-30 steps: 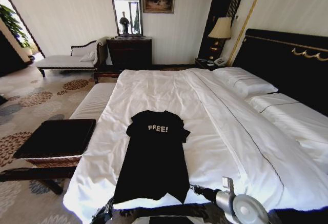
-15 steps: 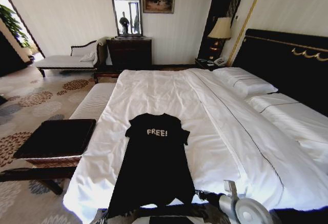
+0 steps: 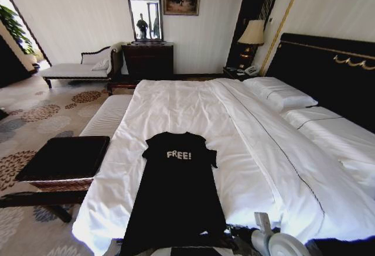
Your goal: Fold the clothes on the bed and place them into the basket.
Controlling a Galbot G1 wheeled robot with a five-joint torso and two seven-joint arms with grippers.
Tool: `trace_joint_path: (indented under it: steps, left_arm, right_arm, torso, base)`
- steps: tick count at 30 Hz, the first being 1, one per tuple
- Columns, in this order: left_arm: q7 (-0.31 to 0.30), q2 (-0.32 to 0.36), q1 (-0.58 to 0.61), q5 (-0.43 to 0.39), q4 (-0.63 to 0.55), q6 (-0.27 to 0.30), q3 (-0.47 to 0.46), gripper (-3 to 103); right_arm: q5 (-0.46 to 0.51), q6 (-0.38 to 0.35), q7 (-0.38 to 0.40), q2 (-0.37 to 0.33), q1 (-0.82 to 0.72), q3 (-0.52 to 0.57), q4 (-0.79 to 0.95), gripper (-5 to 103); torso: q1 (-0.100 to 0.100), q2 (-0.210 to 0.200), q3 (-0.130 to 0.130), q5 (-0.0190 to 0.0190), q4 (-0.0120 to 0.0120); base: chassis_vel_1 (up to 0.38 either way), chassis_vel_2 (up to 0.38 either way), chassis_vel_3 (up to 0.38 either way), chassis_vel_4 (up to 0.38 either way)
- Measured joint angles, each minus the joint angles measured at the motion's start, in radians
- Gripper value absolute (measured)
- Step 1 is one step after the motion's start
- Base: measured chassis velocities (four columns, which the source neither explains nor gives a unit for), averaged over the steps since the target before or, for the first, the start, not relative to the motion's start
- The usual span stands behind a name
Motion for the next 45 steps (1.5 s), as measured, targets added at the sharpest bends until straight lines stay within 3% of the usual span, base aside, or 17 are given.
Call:
trace_joint_path:
  steps: [6,9,12,16,18,21,22,23,24,26,29,30,32,33,34,41,45]
  left_arm:
    - [-0.026,0.001,-0.043,0.012,0.026,0.034,0.006,-1]
    - [-0.034,0.003,-0.057,0.022,0.035,0.045,0.012,4]
    - [-0.035,0.005,-0.069,0.027,0.042,0.058,0.019,20]
    - [-0.034,0.003,-0.072,0.029,0.044,0.067,0.025,31]
    - [-0.032,0.003,-0.073,0.056,0.038,0.069,0.029,42]
    - [-0.031,0.001,-0.073,0.071,0.028,0.063,0.027,47]
    - [-0.031,-0.002,-0.074,0.078,0.018,0.056,0.023,53]
    - [-0.030,-0.003,-0.075,0.084,0.010,0.048,0.017,58]
    - [-0.030,-0.004,-0.076,0.088,0.004,0.041,0.012,64]
    - [-0.029,-0.004,-0.076,0.092,-0.002,0.034,0.006,64]
    - [-0.028,-0.005,-0.074,0.105,-0.033,0.010,-0.008,80]
    - [-0.028,-0.005,-0.075,0.109,-0.036,0.007,-0.009,85]
    - [-0.028,-0.008,-0.075,0.118,-0.043,0.000,-0.011,85]
    - [-0.028,-0.012,-0.079,0.131,-0.051,-0.009,-0.014,96]
    - [-0.027,-0.014,-0.085,0.141,-0.057,-0.016,-0.018,98]
    - [-0.031,-0.017,-0.152,0.161,-0.051,-0.023,-0.025,100]
    - [-0.038,-0.017,-0.213,0.177,-0.034,-0.018,-0.016,100]
  right_arm:
    - [0.008,0.000,0.003,0.006,0.035,-0.021,-0.027,0]
    - [0.008,0.000,0.006,0.008,0.046,-0.027,-0.036,0]
    - [0.011,0.000,0.010,0.010,0.053,-0.029,-0.037,0]
    - [0.011,0.000,0.011,0.011,0.048,-0.027,-0.029,-1]
    - [0.005,0.000,0.010,0.013,0.042,-0.024,-0.018,9]
    - [0.001,0.000,0.011,0.015,0.038,-0.019,-0.006,9]
    - [-0.002,0.000,0.015,0.016,0.034,-0.010,0.010,26]
    - [-0.010,0.000,0.021,0.017,0.030,0.001,0.022,32]
    - [-0.016,0.000,0.024,0.017,0.026,0.010,0.031,32]
    - [-0.024,0.000,0.027,0.017,0.022,0.020,0.042,37]
    - [-0.055,0.000,0.022,0.027,-0.008,0.087,0.111,54]
    - [-0.057,0.000,0.019,0.030,-0.010,0.096,0.119,54]
    - [-0.060,0.000,0.013,0.036,-0.014,0.115,0.139,60]
    - [-0.060,0.003,0.005,0.044,-0.011,0.141,0.163,65]
    - [-0.056,0.014,-0.001,0.048,0.005,0.160,0.175,71]
    - [0.095,0.105,-0.008,0.043,0.253,0.156,0.072,92]
    - [0.230,0.146,-0.036,0.054,0.514,0.078,-0.168,100]
  torso:
    - [0.000,0.000,0.000,0.0000,-0.0001]
    - [0.000,0.000,0.000,0.0000,0.0001]
    - [0.000,0.000,0.000,0.0000,0.0000]
    - [0.000,0.000,0.000,0.0000,0.0000]
    - [0.000,0.000,0.000,0.0000,-0.0001]
    - [0.000,0.000,0.000,0.0000,-0.0001]
    - [0.000,0.000,0.000,0.0000,-0.0001]
    - [0.000,0.000,0.000,-0.0001,0.0000]
    - [0.000,0.000,0.000,0.0000,0.0000]
    - [0.000,0.000,0.000,0.0000,0.0000]
    - [0.000,0.000,0.000,0.0000,-0.0001]
    - [0.000,0.000,0.000,0.0000,-0.0001]
    - [0.000,0.000,0.000,0.0000,-0.0002]
    - [0.000,0.000,0.000,-0.0002,-0.0002]
    - [0.000,0.000,0.000,0.0000,-0.0003]
    - [0.000,0.000,0.000,0.0000,0.0001]
    - [0.000,0.000,0.000,0.0002,0.0000]
  base:
    - [0.000,0.000,0.000,0.000]
    - [0.000,0.000,0.000,0.000]
    - [0.000,0.000,0.000,0.000]
    - [0.000,0.000,0.000,0.000]
    - [0.000,0.000,0.000,0.000]
    - [0.000,0.000,0.000,0.000]
    - [0.000,0.000,0.000,0.000]
    - [0.000,0.000,0.000,0.000]
    - [0.000,0.000,0.000,0.000]
    - [0.000,0.000,0.000,0.000]
    - [0.000,0.000,0.000,0.000]
    - [0.000,0.000,0.000,0.000]
    - [0.000,0.000,0.000,0.000]
    - [0.000,0.000,0.000,0.000]
    - [0.000,0.000,0.000,0.000]
    - [0.000,0.000,0.000,0.000]
    - [0.000,0.000,0.000,0.000]
